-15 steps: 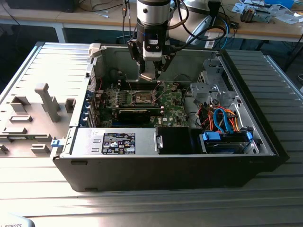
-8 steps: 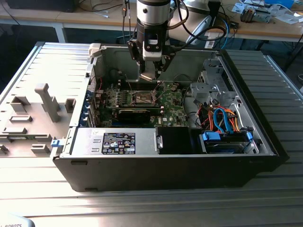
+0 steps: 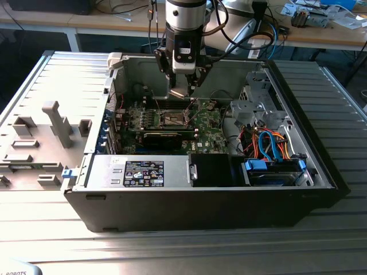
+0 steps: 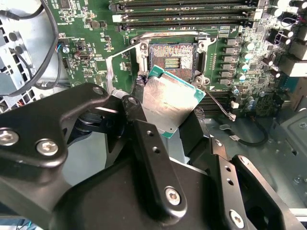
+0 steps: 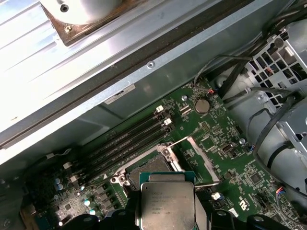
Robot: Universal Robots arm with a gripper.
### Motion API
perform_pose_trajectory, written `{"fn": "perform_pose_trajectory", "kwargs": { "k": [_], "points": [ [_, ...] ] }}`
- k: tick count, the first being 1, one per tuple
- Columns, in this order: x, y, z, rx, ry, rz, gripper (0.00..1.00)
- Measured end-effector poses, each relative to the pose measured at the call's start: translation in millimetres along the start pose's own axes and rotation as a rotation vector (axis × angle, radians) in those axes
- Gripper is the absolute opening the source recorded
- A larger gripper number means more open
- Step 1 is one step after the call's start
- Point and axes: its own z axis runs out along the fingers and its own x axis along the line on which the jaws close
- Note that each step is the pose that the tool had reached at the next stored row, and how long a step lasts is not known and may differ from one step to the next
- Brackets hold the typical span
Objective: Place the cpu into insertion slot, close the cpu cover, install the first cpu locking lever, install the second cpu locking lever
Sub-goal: 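Place the cpu into insertion slot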
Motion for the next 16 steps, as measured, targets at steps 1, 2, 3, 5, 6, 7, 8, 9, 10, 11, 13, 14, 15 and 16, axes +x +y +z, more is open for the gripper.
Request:
{"fn": "perform_pose_trajectory", "kwargs": {
  "k": [1, 2, 3, 5, 6, 7, 8, 9, 10, 11, 13, 14, 15, 16],
  "points": [
    [0.0, 0.0, 0.0, 0.0, 0.0, 0.001, 0.54],
    [0.0, 0.0, 0.0, 0.0, -0.0002, 0.002, 0.54],
    [0.0, 0.0, 0.0, 0.0, -0.0003, 0.004, 0.54],
    [0.0, 0.0, 0.0, -0.0001, -0.0006, 0.007, 0.54],
    [0.0, 0.0, 0.0, -0.0002, -0.0008, 0.009, 0.54],
    [0.0, 0.0, 0.0, -0.0002, -0.001, 0.011, 0.54],
    [0.0, 0.0, 0.0, -0.0003, -0.0013, 0.015, 0.54],
    [0.0, 0.0, 0.1, -0.0003, -0.0016, 0.018, 0.54],
    [0.0, 0.0, 0.1, -0.0004, -0.0018, 0.02, 0.54],
    [0.0, 0.0, 0.1, -0.0005, -0.002, 0.023, 0.54],
    [0.0, 0.0, 0.1, -0.0004, -0.0025, 0.028, 0.54],
    [0.0, 0.0, 0.2, -0.0005, -0.0026, 0.03, 0.54],
    [0.0, 0.0, 0.2, -0.0006, -0.0028, 0.032, 0.54],
    [0.0, 0.0, 0.2, -0.0006, -0.0029, 0.033, 0.54]
  ]
}}
